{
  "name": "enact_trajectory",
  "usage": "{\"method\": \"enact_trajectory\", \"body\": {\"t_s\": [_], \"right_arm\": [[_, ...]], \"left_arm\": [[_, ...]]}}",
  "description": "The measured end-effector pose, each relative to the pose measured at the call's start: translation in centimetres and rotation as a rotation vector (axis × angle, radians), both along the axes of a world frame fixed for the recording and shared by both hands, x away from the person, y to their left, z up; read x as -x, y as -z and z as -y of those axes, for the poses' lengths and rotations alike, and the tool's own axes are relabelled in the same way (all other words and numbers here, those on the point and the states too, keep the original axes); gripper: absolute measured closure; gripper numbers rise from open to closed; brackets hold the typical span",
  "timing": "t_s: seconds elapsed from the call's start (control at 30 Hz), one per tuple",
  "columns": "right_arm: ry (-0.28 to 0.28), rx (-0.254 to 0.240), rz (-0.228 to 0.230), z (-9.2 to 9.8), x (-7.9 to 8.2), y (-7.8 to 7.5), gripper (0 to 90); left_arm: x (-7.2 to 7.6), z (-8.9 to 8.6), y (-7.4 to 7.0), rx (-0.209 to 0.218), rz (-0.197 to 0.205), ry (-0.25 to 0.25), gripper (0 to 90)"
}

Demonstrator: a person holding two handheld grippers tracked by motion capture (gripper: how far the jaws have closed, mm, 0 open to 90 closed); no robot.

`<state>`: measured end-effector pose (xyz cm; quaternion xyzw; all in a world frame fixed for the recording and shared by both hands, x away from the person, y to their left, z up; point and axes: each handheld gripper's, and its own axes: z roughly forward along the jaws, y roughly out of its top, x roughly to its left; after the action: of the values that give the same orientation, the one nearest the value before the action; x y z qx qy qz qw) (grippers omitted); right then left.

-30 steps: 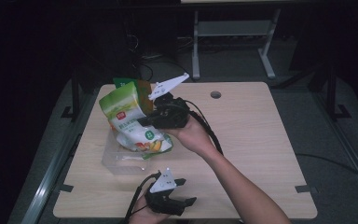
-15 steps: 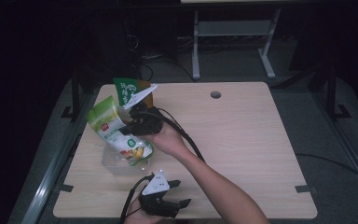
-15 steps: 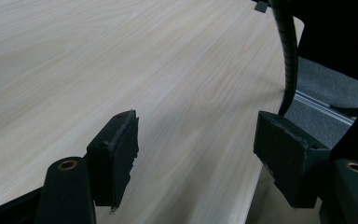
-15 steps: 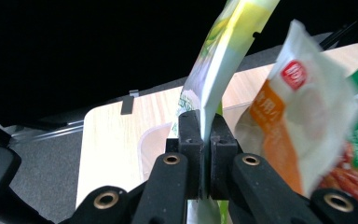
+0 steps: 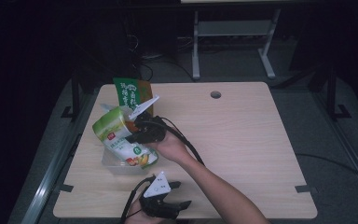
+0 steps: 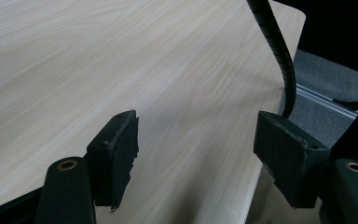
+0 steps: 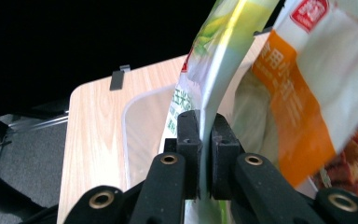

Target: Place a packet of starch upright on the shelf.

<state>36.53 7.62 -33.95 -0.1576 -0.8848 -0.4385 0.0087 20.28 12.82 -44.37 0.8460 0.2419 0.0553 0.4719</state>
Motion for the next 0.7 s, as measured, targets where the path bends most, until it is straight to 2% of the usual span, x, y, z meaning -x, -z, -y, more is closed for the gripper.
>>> {"method": "enact_trajectory", "body": {"t_s": [0.13, 0.23, 0.37, 0.47, 0.6, 0.7], "right_arm": [[-0.026, 0.032, 0.001, 0.4, 0.1, -0.2, 82.0], [-0.048, 0.052, -0.019, 0.3, -0.1, -0.4, 75.5], [-0.086, 0.089, -0.051, -0.6, -0.5, -0.8, 66.2], [-0.094, 0.128, -0.066, -1.7, -1.1, -1.0, 61.7], [-0.085, 0.162, -0.08, -3.0, -1.7, -1.2, 60.5], [-0.081, 0.169, -0.097, -3.6, -2.2, -1.2, 62.5]], "left_arm": [[0.0, 0.1, 0.1, 0.003, -0.005, 0.002, 30.2], [0.0, 0.2, 0.0, 0.003, -0.002, 0.005, 30.2], [0.0, 0.1, 0.0, 0.008, -0.003, 0.003, 30.1], [0.0, 0.1, -0.1, 0.02, -0.003, -0.002, 30.1], [0.0, 0.0, -0.1, 0.024, -0.005, -0.002, 30.1], [0.0, 0.0, -0.1, 0.025, -0.006, 0.002, 30.1]]}}
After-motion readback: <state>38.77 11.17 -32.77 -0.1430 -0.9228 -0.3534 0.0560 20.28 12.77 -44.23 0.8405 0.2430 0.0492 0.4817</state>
